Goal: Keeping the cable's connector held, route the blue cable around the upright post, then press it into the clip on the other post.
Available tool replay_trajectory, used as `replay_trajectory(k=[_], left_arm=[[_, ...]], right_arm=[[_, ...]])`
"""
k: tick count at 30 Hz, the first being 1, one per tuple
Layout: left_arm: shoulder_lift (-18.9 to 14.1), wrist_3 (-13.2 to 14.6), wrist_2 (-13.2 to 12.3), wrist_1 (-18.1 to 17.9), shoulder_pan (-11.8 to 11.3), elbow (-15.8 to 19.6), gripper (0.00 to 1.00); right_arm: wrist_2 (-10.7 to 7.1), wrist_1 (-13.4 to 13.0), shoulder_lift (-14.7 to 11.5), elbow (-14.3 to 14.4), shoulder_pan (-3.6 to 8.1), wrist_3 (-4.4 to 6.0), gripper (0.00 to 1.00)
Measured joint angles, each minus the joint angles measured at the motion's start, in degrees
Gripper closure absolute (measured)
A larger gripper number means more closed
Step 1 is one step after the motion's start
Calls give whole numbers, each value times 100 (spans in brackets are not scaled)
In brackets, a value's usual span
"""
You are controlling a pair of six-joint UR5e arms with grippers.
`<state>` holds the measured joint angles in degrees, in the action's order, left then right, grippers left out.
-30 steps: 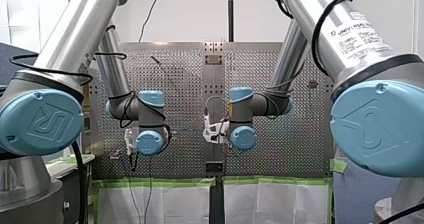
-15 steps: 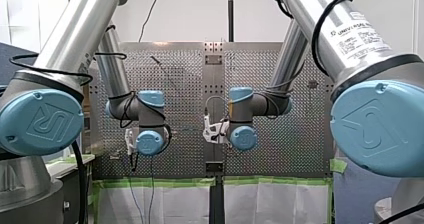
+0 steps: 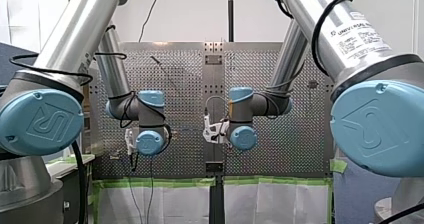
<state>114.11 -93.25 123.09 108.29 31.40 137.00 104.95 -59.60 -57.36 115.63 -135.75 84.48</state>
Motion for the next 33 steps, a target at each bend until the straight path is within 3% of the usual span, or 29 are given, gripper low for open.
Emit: replay_trajectory(k=[4,6,11,14,20,29,33], left_arm=[[-39,-17,39,38,-35,9,100],[-95,-27,120,121,-76,14,100],[-143,-34,269,366,-110,16,100],[-147,-35,291,543,-112,17,100],[-149,-35,298,757,-114,18,100],[-139,-25,289,773,-125,16,100],[-80,96,151,739,-156,-30,100]], right_arm=[[13,12,13,-14,-13,-14,100],[78,78,77,-78,-77,-67,100],[366,366,366,-222,-242,-132,100],[514,556,556,-240,-265,-138,100],[584,865,848,-245,-271,-141,100],[591,924,894,-248,-273,-140,100],[677,1011,809,-335,-293,-86,100]])
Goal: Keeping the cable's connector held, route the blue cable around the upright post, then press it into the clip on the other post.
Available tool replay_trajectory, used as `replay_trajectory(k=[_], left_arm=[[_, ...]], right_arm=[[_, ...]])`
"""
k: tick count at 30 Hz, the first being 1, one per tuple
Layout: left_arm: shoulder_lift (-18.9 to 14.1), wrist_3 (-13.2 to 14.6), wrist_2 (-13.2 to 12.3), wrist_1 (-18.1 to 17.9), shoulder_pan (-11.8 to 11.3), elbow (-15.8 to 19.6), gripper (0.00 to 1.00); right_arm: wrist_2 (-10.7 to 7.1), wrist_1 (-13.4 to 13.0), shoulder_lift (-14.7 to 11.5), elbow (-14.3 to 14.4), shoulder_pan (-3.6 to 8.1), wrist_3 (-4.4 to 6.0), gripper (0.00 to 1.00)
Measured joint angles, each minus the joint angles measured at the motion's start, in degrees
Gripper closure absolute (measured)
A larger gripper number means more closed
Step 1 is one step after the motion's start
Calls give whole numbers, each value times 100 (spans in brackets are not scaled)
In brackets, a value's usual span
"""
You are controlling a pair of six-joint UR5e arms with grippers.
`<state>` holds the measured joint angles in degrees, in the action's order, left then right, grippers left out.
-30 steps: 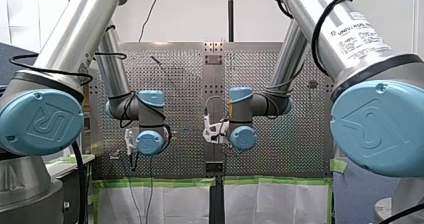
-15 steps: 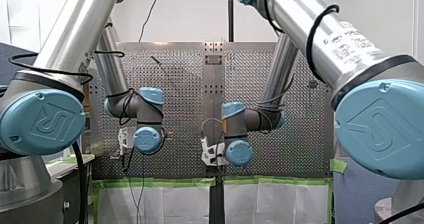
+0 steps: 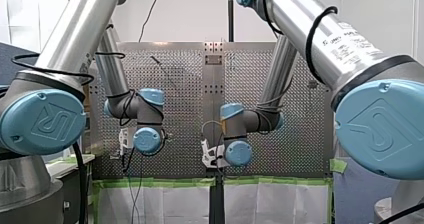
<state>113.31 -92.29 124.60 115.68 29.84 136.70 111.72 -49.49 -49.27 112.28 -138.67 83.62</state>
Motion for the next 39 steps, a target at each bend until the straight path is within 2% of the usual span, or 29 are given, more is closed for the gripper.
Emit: replay_trajectory(k=[4,6,9,16,23,28,33,39], left_arm=[[-141,-17,-87,111,-13,-17,100],[-262,-49,-58,223,-27,-18,100],[-433,-123,50,390,-50,-17,100],[-841,-179,319,797,-119,-19,100],[-1213,-180,411,1170,-177,-20,100],[-1517,-220,427,1472,-246,-82,100],[-1832,-312,436,1790,-301,-321,100],[-2184,-427,438,2142,-388,-652,100]], right_arm=[[110,161,-205,-119,-61,186,100],[56,213,-336,-143,-63,303,100],[-80,248,-512,-169,-41,405,100],[-448,481,-893,-346,3,481,100],[-862,700,-1312,-598,13,560,100],[-1014,806,-1588,-741,38,578,100],[-1132,833,-1857,-853,78,643,100],[-1236,882,-1962,-989,125,706,100]])
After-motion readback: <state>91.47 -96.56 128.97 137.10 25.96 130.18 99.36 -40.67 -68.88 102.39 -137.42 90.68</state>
